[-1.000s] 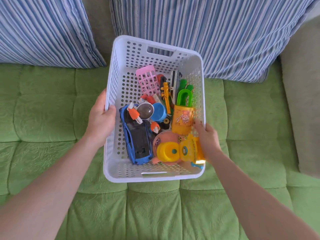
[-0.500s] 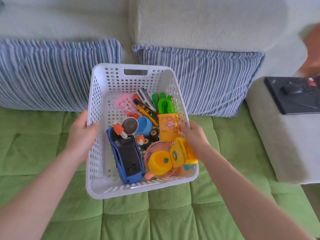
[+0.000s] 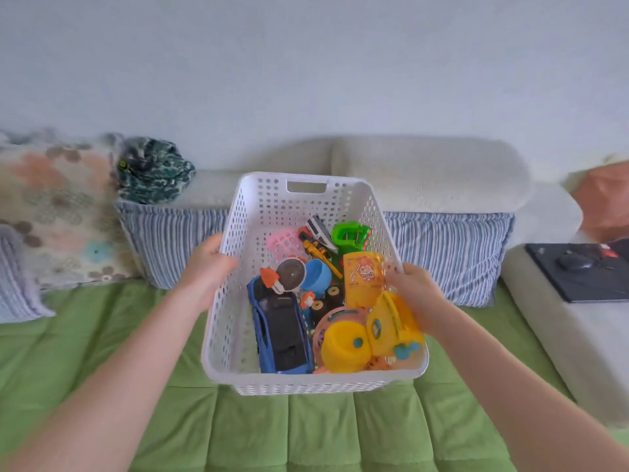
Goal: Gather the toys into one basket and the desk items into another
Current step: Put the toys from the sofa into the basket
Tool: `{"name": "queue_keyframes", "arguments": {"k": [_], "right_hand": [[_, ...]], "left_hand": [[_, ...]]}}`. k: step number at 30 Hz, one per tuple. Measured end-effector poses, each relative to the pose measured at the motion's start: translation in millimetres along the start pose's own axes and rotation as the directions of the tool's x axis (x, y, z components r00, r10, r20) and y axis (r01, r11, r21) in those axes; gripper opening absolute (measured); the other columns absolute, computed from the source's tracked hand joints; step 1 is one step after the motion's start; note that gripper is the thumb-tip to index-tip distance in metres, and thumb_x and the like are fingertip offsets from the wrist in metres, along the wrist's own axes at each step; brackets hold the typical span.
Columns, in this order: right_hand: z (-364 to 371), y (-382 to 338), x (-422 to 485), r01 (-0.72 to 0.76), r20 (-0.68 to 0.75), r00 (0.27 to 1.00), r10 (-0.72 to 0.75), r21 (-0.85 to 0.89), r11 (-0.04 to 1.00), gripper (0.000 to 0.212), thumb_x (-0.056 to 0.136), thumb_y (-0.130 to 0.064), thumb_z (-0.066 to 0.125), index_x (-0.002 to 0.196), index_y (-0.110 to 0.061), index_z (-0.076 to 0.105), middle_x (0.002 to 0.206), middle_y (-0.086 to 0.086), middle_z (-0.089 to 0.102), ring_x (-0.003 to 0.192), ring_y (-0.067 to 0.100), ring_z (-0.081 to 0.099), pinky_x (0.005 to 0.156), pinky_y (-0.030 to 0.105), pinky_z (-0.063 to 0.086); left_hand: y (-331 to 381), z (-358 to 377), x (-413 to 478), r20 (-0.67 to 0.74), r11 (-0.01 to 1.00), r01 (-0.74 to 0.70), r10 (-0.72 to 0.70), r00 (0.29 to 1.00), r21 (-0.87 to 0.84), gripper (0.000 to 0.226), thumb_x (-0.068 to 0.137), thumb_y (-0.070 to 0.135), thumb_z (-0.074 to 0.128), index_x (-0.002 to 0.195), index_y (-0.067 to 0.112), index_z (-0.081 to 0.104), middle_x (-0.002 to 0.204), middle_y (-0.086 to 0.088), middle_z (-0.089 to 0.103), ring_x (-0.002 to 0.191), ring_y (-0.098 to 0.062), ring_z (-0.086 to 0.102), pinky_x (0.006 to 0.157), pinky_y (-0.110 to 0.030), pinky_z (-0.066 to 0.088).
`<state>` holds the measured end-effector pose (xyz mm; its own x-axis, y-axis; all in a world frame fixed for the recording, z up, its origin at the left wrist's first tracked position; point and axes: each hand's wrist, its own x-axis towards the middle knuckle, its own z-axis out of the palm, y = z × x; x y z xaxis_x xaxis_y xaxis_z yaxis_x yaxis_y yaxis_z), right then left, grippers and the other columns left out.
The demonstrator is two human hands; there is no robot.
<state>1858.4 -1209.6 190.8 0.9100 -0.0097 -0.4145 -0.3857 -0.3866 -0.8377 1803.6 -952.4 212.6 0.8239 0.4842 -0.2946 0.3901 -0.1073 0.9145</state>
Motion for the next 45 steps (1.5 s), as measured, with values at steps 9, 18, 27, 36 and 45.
{"name": "queue_keyframes", "arguments": {"k": [9, 18, 27, 36, 45], "right_hand": [[18, -83, -48, 0.234, 0.134, 0.967, -0.218, -0.123, 0.964, 0.019, 0.090, -0.012, 0.052, 0.094, 0.004, 0.063, 0.075, 0.015, 0.056, 0.064, 0.023, 0.052, 0.062, 0.035, 0.049], [78, -132, -108, 0.333, 0.214, 0.932, -0.294, -0.178, 0.926, 0.018, 0.090, -0.010, 0.053, 0.094, 0.004, 0.063, 0.071, 0.013, 0.058, 0.059, 0.022, 0.054, 0.055, 0.027, 0.046], [176, -153, -150, 0.299, 0.150, 0.948, -0.280, -0.125, 0.946, 0.018, 0.092, -0.011, 0.049, 0.090, 0.001, 0.062, 0.069, 0.010, 0.059, 0.058, 0.019, 0.056, 0.054, 0.027, 0.047], [209, -161, -193, 0.234, -0.046, 0.972, -0.232, 0.039, 0.972, 0.014, 0.089, 0.000, 0.048, 0.080, 0.001, 0.059, 0.064, 0.013, 0.053, 0.054, 0.022, 0.050, 0.051, 0.027, 0.044], [188, -155, -221, 0.179, -0.176, 0.971, -0.163, 0.079, 0.981, 0.012, 0.089, -0.001, 0.047, 0.087, 0.000, 0.059, 0.065, 0.012, 0.050, 0.053, 0.020, 0.047, 0.049, 0.025, 0.041]], "left_hand": [[36, -83, -53, -0.136, 0.999, 0.023, -0.028, 0.990, -0.037, 0.052, 0.088, -0.010, 0.044, 0.135, 0.013, 0.044, 0.132, -0.006, 0.052, 0.113, -0.024, 0.053, 0.090, -0.034, 0.043], [36, -180, -91, -0.208, 0.996, 0.014, -0.031, 0.978, -0.085, 0.051, 0.089, -0.008, 0.045, 0.135, 0.015, 0.045, 0.134, -0.011, 0.053, 0.117, -0.030, 0.053, 0.092, -0.041, 0.047], [23, -286, -60, -0.140, 0.998, -0.029, 0.020, 0.990, -0.061, 0.052, 0.089, -0.006, 0.048, 0.136, 0.015, 0.043, 0.137, -0.011, 0.050, 0.121, -0.031, 0.051, 0.100, -0.049, 0.042], [42, -327, -32, 0.057, 0.991, -0.111, 0.107, 0.993, 0.072, 0.052, 0.090, -0.004, 0.046, 0.136, 0.019, 0.043, 0.136, -0.009, 0.051, 0.119, -0.033, 0.052, 0.091, -0.046, 0.045], [56, -308, -32, 0.199, 0.985, -0.154, 0.136, 0.971, 0.078, 0.051, 0.090, -0.005, 0.045, 0.136, 0.019, 0.043, 0.135, -0.010, 0.051, 0.117, -0.033, 0.052, 0.082, -0.043, 0.045]]}}
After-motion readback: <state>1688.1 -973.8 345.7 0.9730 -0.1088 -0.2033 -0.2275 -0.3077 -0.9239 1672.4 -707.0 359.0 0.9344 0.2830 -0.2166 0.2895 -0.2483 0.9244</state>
